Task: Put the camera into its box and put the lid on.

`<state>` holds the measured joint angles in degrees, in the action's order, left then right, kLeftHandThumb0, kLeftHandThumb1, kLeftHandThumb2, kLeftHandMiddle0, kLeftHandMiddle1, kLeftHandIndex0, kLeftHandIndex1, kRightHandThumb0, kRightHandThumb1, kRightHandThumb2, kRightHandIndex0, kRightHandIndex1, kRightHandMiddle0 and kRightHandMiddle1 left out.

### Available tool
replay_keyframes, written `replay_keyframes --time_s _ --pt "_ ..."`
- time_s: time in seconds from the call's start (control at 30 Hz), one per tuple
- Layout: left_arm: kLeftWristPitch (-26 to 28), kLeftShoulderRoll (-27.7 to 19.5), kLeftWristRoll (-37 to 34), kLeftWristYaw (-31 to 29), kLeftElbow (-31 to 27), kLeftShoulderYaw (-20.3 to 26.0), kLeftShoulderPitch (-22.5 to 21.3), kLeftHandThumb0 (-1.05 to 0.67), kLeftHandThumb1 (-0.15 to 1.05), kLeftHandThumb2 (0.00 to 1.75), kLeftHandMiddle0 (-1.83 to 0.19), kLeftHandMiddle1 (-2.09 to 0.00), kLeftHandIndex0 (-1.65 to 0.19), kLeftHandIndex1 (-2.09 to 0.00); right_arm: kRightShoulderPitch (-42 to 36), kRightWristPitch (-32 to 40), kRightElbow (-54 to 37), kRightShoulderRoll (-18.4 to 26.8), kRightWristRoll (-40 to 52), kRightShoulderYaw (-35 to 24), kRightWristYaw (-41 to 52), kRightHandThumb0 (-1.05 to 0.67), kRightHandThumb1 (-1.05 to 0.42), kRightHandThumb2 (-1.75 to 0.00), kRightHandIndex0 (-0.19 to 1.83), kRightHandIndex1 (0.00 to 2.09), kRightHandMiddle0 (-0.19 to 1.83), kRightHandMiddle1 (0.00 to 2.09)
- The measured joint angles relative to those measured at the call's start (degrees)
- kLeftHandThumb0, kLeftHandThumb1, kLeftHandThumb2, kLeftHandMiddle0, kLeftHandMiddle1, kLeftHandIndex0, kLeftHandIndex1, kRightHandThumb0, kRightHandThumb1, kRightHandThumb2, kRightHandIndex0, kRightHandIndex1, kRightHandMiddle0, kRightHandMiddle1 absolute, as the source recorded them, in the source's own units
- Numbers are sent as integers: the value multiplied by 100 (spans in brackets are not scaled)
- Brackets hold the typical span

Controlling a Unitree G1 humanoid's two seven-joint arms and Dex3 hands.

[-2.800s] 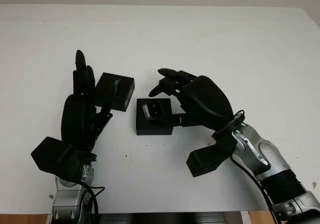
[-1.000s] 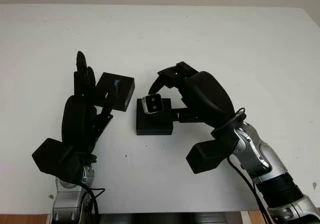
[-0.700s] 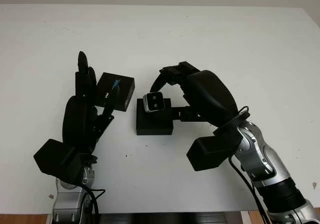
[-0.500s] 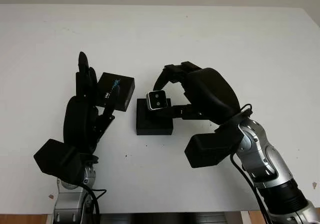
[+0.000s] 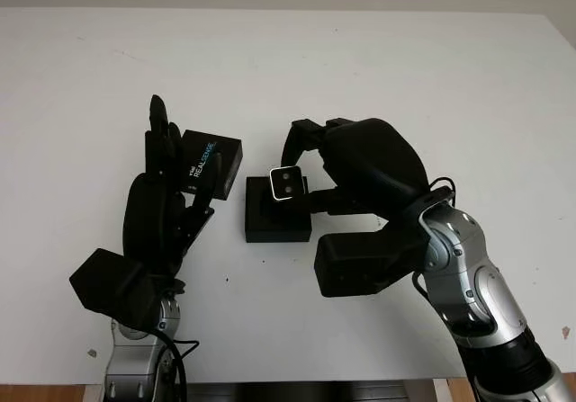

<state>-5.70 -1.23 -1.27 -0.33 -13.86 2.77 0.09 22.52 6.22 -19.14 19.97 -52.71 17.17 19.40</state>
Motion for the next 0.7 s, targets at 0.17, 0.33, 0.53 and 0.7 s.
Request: replay_keyframes --time_s 0.17,0.33,0.53,0.7 --pt "2 15 -43 -10 1 0 -4 -50 105 38 19 -5 19 -4 -3 213 -81 -198 -6 32 60 -46 -105 -15 52 31 45 167" --pt "10 15 -64 -16 7 1 -6 -50 105 37 19 -5 19 -3 -67 384 -123 -438 100 39 58 -46 -105 -16 48 27 44 166" --pt "28 14 -80 -9 7 7 -5 -52 105 36 18 -5 19 -4 -154 383 -121 -479 115 48 -47 -47 -105 -18 47 23 43 171" --pt "29 13 -81 -13 7 8 -5 -51 105 37 19 -4 19 -4 -180 437 -88 -477 90 48 -62 -47 -105 -18 46 19 42 177"
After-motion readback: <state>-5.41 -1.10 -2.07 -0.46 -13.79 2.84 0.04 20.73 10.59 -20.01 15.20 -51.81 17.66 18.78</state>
